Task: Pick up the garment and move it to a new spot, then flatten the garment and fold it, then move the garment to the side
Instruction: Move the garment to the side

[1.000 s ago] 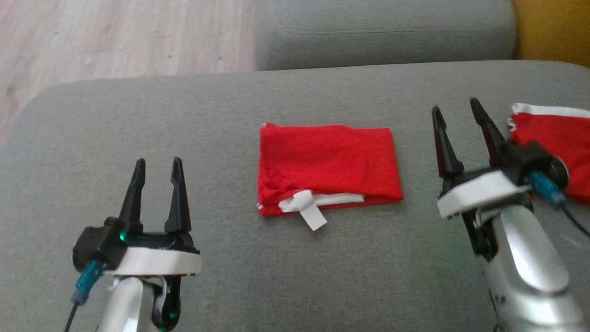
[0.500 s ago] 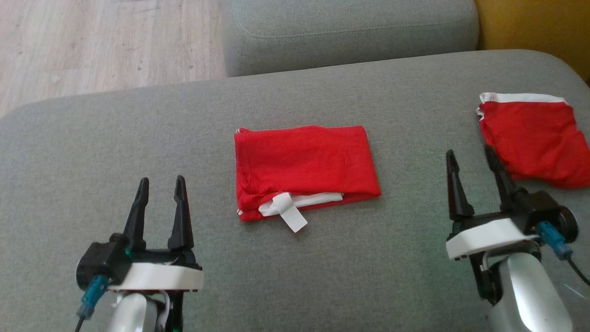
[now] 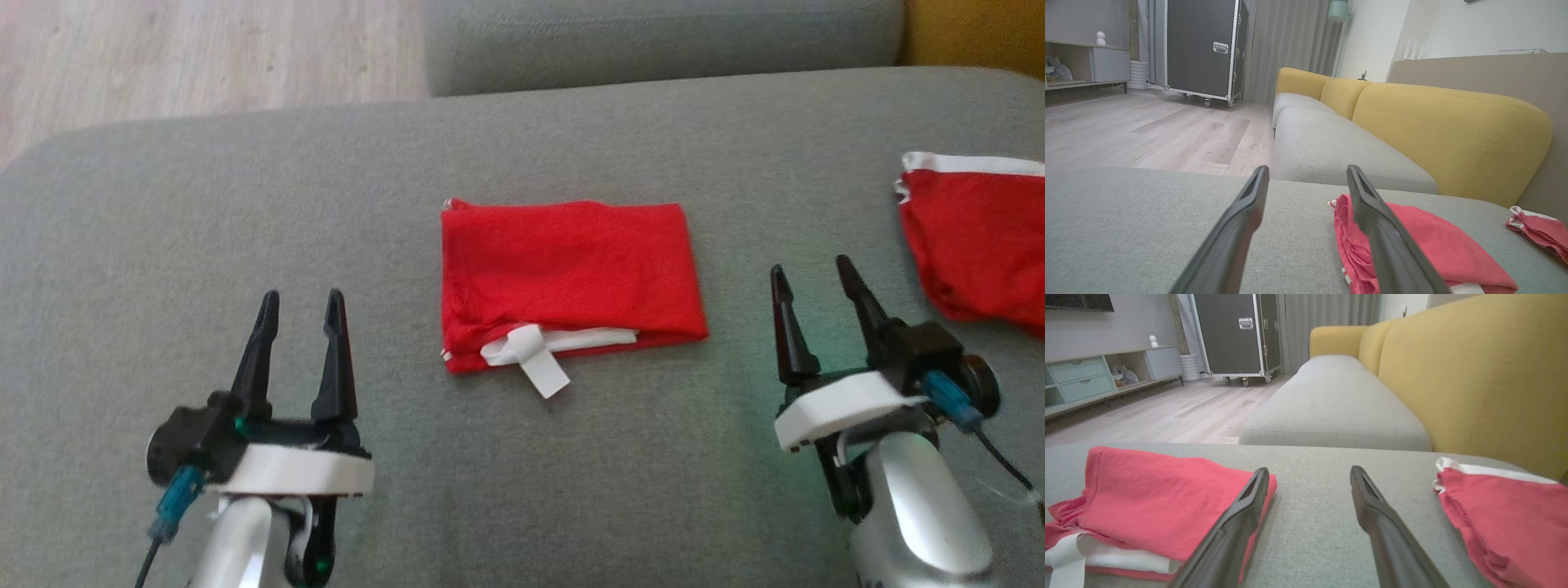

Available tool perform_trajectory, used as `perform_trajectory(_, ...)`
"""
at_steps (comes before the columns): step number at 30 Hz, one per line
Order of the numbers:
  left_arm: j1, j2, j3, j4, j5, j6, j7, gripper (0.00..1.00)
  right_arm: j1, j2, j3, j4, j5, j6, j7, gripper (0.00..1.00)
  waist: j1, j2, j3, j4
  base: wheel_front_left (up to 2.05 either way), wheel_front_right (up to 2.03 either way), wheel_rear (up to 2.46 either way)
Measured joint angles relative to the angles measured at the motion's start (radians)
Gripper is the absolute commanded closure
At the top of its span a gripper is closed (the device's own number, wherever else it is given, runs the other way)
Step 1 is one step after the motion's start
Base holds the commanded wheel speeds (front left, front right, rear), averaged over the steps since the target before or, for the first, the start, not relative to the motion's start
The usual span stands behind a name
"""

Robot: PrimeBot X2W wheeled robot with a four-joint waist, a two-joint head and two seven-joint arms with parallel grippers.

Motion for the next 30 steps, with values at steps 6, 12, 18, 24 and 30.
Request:
perform_trajectory(6,-0.049,0.0,-0.031,0.01,0.0,-0.001,0.0,0.0,-0.113,0.0,0.031,0.167,0.038,0.0,0.018,0.0,0.0001,0.0,0.043,0.045,0.0,0.0,0.0)
perform_trajectory(12,-0.065,-0.001,-0.048,0.022,-0.014,-0.004,0.0,0.0,-0.236,-0.001,0.081,0.358,0.109,0.0,0.082,0.0,0.0001,0.0,0.075,0.095,0.0,0.0,0.0)
perform_trajectory(18,-0.103,-0.001,-0.058,0.017,-0.022,-0.004,0.0,0.0,-0.331,-0.003,0.122,0.563,0.177,0.0,0.157,0.0,0.0001,0.0,0.095,0.135,0.0,0.0,0.0)
perform_trajectory(24,-0.105,-0.001,-0.068,0.015,-0.024,-0.003,0.0,0.0,-0.387,-0.021,0.218,0.633,0.225,0.0,0.167,0.65,0.0,0.0,0.093,0.145,0.0,0.0,0.0)
perform_trajectory(30,-0.104,-0.001,-0.057,0.017,-0.024,0.0,0.0,0.0,-0.405,-0.014,0.28,0.678,0.206,0.0,0.116,1.0,0.0,0.0,0.075,0.125,0.0,0.0,0.0)
